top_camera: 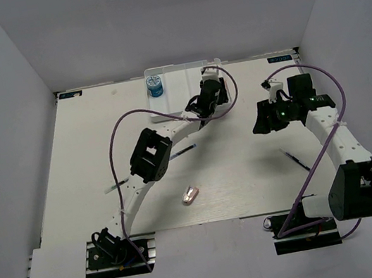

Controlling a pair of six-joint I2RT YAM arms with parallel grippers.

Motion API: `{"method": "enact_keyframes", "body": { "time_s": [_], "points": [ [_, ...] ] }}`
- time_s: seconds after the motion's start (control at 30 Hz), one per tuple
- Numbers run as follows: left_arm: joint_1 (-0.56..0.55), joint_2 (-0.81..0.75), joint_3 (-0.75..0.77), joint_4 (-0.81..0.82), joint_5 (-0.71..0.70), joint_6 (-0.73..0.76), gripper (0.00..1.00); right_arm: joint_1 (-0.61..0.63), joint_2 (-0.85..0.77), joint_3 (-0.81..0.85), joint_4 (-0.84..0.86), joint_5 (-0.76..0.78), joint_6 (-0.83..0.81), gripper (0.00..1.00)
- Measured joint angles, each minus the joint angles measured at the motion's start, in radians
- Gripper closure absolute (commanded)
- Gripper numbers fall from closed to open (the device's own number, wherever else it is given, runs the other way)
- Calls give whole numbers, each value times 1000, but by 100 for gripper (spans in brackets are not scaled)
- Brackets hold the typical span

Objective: Sort the stationery into containers
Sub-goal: Place the pen in the storage box, then pick up the stapler from the center of the board.

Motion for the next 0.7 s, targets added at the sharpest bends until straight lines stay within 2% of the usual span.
{"method": "enact_keyframes", "body": {
  "time_s": [0.03,0.07,0.1,0.17,0.23,0.37,0.4,0.5,0.6,0.7],
  "points": [
    [5,-10,2,-38,15,20,38,0,-4,1,-5,1,0,44],
    [13,-29,6,-101,41,47,23,0,-11,2,-10,1,-1,44],
    [20,-53,7,-152,60,76,17,0,-19,6,-16,1,-2,44],
    [44,-136,-7,-284,116,129,11,0,-40,14,-32,3,-9,43],
    [78,-291,-88,-396,179,188,9,0,-64,19,-43,2,-21,42],
    [168,-693,-308,-572,336,331,22,0,-111,5,-66,-31,-75,45],
    [194,-793,-357,-619,375,364,30,0,-123,-7,-69,-36,-86,46],
    [241,-1038,-506,-742,472,422,41,0,-142,-38,-98,-40,-107,47],
    [216,-1157,-658,-851,548,439,48,0,-142,-53,-116,-38,-122,46],
    [181,-1168,-846,-929,599,441,47,0,-151,-55,-118,-37,-125,46]
  ]
}}
